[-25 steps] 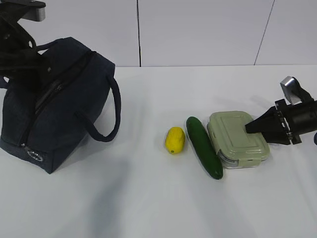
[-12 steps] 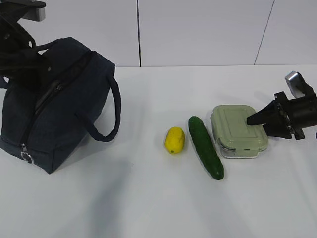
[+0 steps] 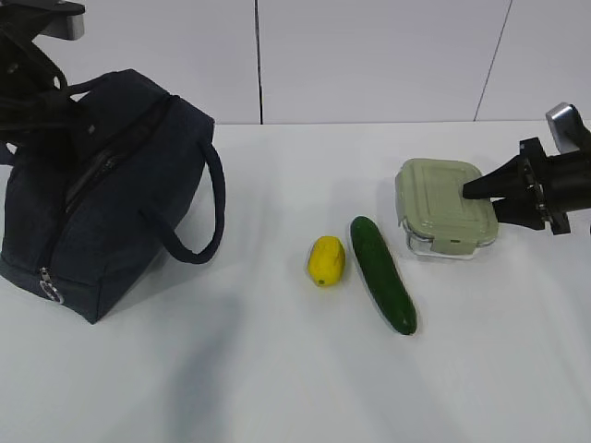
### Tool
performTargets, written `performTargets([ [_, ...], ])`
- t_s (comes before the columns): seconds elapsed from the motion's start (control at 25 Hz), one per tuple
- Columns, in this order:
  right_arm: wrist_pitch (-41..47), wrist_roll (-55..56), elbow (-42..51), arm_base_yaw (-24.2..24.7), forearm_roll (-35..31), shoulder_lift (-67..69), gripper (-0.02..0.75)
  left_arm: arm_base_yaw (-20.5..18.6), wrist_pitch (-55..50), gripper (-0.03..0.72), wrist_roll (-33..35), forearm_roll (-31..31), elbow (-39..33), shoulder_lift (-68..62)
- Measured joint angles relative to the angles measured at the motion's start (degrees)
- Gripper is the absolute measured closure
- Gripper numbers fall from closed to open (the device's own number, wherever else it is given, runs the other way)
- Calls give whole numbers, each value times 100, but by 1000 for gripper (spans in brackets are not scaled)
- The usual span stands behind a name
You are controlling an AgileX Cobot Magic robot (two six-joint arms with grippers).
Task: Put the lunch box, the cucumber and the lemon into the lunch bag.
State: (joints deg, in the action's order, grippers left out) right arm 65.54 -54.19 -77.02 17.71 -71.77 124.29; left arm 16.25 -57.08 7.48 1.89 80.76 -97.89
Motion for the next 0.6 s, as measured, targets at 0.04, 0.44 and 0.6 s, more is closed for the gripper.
performTargets([
  [0.04,0,27,0,-12,-43,-42,385,0,0,685,0,0,0,0],
  [0.44,-14,102,0,-382,-265,-667,386,0,0,685,0,0,0,0],
  [0.6,-14,130,0,-763,-514,-832,386,0,0,685,0,0,0,0],
])
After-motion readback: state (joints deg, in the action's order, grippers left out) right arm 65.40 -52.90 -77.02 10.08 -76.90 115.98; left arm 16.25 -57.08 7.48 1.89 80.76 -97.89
